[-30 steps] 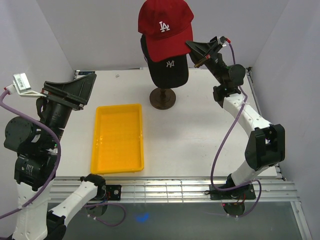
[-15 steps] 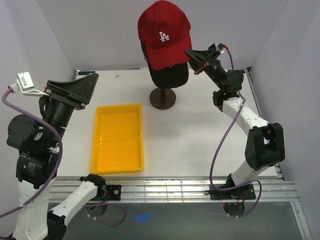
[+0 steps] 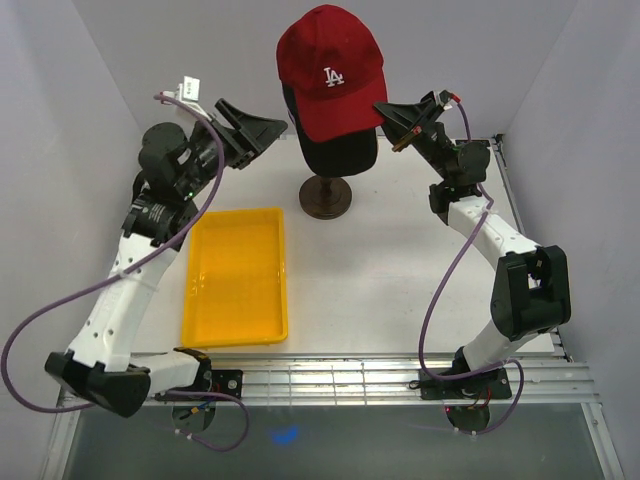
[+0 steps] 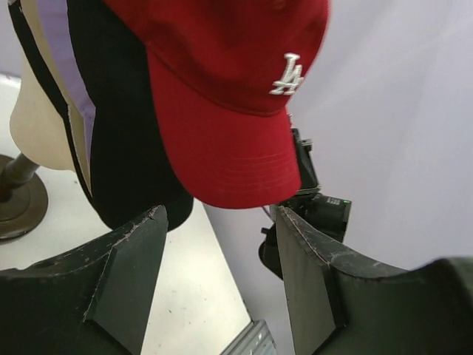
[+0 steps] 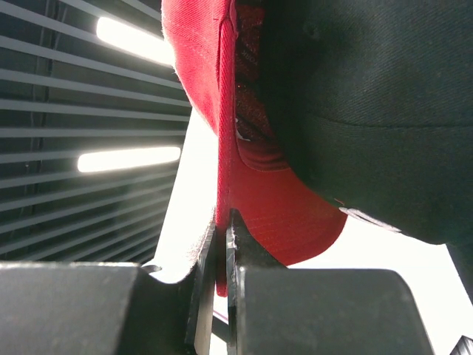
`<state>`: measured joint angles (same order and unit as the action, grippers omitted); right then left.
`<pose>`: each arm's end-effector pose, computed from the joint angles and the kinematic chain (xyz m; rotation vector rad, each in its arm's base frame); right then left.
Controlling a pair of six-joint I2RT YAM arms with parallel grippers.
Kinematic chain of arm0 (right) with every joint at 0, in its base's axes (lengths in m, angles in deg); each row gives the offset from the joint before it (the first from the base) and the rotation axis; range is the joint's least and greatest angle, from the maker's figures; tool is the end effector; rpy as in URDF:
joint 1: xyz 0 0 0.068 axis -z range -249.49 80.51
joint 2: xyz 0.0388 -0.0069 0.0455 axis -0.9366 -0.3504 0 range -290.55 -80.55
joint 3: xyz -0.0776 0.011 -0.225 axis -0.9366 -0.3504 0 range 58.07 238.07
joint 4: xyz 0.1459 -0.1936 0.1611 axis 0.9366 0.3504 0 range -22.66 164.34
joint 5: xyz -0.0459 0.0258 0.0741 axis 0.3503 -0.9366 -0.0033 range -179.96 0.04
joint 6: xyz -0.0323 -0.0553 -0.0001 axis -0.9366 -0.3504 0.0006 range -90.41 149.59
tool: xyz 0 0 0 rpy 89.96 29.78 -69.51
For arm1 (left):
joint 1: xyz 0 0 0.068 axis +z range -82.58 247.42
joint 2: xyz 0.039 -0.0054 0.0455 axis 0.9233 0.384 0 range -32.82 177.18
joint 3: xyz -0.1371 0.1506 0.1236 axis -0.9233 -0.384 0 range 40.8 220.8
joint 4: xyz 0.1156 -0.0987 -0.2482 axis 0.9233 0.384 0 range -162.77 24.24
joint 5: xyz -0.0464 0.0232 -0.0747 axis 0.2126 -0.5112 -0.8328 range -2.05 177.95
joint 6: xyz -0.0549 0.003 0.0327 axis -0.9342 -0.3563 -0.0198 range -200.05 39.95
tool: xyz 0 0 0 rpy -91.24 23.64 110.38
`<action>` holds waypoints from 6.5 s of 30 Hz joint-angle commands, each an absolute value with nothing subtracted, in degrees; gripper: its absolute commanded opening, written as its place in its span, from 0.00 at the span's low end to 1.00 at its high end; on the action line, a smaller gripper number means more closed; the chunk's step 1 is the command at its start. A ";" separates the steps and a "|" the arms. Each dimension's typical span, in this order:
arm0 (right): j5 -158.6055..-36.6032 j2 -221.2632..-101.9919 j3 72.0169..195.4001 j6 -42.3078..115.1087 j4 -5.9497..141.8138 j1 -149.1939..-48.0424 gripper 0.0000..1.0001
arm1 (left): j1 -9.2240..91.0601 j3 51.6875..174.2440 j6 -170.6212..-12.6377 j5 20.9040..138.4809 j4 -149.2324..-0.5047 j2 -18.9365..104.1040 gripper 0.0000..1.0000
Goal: Stack the hats
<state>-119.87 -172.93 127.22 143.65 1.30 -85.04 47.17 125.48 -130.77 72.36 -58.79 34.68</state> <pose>0.3720 0.1292 0.3670 0.3714 1.1553 2.2618 0.2774 -0.1164 0.4701 -0.1999 1.6283 -1.1777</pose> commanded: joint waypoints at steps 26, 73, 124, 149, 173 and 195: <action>-119.49 -170.55 128.03 168.45 -1.83 -83.64 0.08 | 47.29 119.81 -143.33 60.44 -85.51 47.86 0.75; -127.13 -170.63 131.37 161.16 5.02 -83.38 0.08 | 45.00 123.50 -146.58 60.00 -91.40 48.74 0.48; -141.64 -176.08 139.29 132.95 31.04 -82.41 0.08 | 44.83 113.66 -147.55 56.14 -98.17 44.17 0.00; -141.82 -175.03 127.68 126.54 31.21 -80.74 0.08 | 45.01 109.62 -146.41 60.70 -89.04 45.05 0.00; -141.03 -176.43 123.38 120.03 36.31 -79.51 0.08 | 46.59 110.05 -146.67 65.71 -77.17 46.72 0.00; -138.74 -175.29 128.82 112.64 47.82 -78.28 0.29 | 46.76 114.45 -143.24 65.19 -73.03 46.63 0.06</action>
<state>-138.58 -173.47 129.45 117.99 35.87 -78.94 46.58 112.87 -144.36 63.75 -75.97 46.88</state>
